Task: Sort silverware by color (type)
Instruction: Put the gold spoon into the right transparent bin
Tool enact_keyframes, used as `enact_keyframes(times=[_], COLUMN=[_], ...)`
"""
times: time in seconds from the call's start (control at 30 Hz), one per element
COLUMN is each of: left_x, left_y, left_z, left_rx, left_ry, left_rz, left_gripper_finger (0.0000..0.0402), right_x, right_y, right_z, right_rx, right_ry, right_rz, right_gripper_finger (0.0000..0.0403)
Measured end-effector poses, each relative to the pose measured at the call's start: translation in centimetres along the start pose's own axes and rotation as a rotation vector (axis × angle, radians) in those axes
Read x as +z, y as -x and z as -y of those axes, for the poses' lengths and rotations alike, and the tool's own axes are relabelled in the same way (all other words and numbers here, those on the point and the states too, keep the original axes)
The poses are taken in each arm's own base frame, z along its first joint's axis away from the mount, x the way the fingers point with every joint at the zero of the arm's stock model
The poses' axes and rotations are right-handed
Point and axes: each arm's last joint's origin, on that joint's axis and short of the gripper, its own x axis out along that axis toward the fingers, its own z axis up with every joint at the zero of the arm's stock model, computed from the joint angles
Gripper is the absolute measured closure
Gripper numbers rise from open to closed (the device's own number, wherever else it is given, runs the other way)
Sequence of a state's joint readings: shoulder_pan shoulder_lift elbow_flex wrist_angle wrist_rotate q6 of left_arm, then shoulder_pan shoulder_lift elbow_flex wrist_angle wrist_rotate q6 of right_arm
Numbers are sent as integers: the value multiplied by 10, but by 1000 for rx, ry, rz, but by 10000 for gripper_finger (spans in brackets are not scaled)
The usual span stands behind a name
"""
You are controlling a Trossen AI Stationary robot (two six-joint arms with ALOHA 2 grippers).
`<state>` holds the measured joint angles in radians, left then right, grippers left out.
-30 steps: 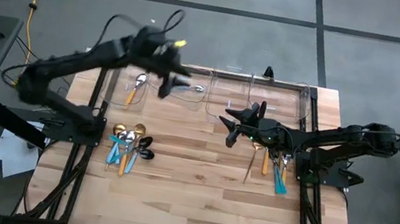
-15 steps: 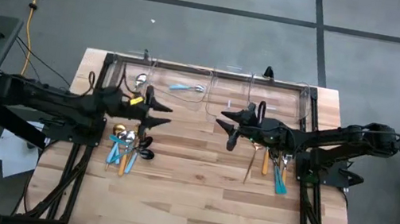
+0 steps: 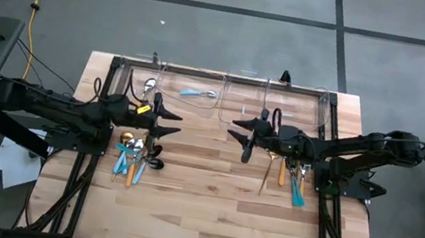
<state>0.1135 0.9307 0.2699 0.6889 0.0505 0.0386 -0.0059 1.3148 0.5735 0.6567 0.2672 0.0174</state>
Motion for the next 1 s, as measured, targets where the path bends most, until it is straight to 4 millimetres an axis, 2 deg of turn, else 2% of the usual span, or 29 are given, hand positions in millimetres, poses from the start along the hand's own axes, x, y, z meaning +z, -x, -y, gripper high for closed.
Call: enact_keyframes(times=[0.37, 0.57, 1.0], left_x=[1, 1, 1], left_y=[0, 0, 0], left_z=[0, 0, 0], left_rx=[2, 4, 5], left_ry=[-18, -17, -17], left_rz=[8, 8, 8], left_gripper_finger=[245, 245, 245], right_x=[-3, -3, -5], right_y=[0, 0, 0], right_z=[0, 0, 0], right_rx=[14, 12, 11], right_ry=[8, -81, -82], right_rz=[-32, -34, -47], right_gripper_finger=[253, 253, 253])
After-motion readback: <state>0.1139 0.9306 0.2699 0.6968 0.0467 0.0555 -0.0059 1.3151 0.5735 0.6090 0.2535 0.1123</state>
